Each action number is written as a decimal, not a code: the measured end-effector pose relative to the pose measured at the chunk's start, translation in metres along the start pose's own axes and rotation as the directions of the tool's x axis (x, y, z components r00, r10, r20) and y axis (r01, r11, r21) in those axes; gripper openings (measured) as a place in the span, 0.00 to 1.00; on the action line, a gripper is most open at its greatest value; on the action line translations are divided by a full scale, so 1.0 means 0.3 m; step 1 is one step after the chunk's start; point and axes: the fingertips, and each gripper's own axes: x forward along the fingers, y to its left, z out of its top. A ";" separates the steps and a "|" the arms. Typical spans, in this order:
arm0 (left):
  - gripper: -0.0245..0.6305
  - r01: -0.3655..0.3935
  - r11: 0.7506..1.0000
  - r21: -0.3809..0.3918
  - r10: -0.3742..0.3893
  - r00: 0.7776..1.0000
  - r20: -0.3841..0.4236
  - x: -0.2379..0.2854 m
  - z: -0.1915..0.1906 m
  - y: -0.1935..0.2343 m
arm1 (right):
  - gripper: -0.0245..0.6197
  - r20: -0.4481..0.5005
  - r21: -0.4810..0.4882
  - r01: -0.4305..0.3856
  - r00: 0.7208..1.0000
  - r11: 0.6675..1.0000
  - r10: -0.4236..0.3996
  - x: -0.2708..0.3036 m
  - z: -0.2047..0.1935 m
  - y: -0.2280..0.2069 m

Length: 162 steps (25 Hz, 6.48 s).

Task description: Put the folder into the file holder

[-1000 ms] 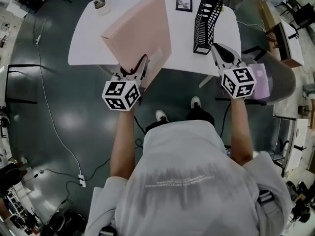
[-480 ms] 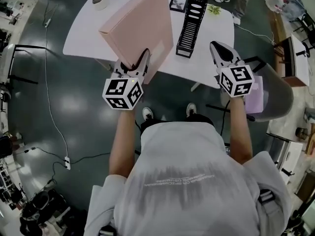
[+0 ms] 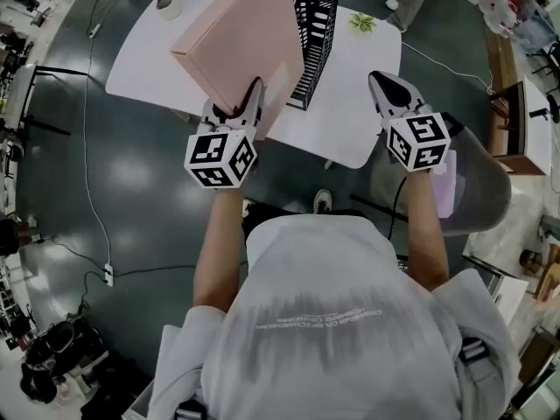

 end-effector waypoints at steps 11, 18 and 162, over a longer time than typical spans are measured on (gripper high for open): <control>0.28 -0.052 0.999 0.012 0.051 0.997 0.059 0.191 0.048 -0.053 | 0.10 -0.017 0.013 -0.032 0.999 0.999 0.032 0.029 -0.013 -0.101; 0.28 -0.058 0.998 0.038 0.055 0.995 0.079 0.305 0.027 -0.058 | 0.10 -0.052 0.032 -0.004 0.999 0.999 0.005 0.062 -0.050 -0.151; 0.06 -0.110 0.946 0.304 0.067 0.986 0.150 -0.191 0.199 -0.042 | 0.08 0.084 -0.258 -0.100 0.989 0.961 0.125 -0.048 0.222 0.142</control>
